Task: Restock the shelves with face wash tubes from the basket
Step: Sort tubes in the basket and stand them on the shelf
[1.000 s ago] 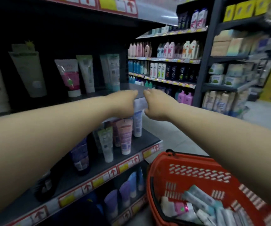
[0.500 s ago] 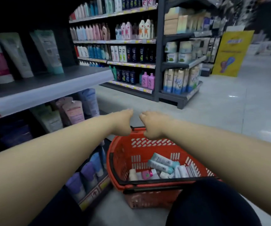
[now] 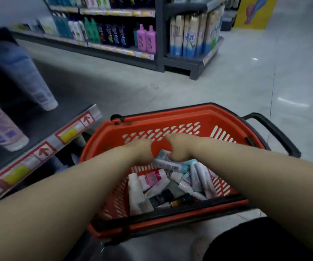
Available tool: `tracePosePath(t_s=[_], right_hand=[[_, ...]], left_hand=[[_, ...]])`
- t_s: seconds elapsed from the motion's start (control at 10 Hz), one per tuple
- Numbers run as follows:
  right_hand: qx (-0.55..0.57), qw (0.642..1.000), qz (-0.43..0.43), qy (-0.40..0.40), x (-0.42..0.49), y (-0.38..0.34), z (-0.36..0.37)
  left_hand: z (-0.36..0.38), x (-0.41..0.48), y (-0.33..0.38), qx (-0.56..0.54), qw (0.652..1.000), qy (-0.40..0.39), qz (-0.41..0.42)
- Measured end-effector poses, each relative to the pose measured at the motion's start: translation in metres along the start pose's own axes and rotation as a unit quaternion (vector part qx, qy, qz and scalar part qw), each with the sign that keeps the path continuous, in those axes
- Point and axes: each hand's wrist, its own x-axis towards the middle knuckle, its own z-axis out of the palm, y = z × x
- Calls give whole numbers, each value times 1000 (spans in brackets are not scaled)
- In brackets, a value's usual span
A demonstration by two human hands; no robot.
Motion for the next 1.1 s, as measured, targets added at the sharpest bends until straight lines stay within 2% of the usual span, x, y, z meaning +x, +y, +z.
tracePosePath(t_s=[0.1, 0.2, 0.3, 0.4, 0.5, 0.6, 0.8, 0.9, 1.1], right_hand=[[45, 998, 31, -26, 37, 16, 24], [24, 996, 66, -61, 69, 34, 52], [18, 989, 95, -114, 97, 49, 87], [67, 987, 119, -79, 112, 60, 114], [34, 994, 102, -7, 113, 68, 135], [16, 994, 102, 29, 112, 73, 149], [179, 976, 127, -7, 119, 75, 136], [286, 951, 113, -12, 116, 69, 122], [400, 913, 62, 49, 82, 38, 69]], left_hand=[[34, 44, 1, -29, 998, -57, 20], [73, 82, 3, -62, 994, -85, -2], [103, 113, 8, -142, 983, -118, -20], [119, 136, 14, -276, 951, -121, -72], [139, 158, 21, -437, 886, -112, -108], [148, 160, 28, -505, 847, -96, -133], [146, 149, 35, -626, 755, -88, -174], [128, 139, 31, -653, 737, -79, -155], [82, 76, 4, -691, 717, -12, -90]])
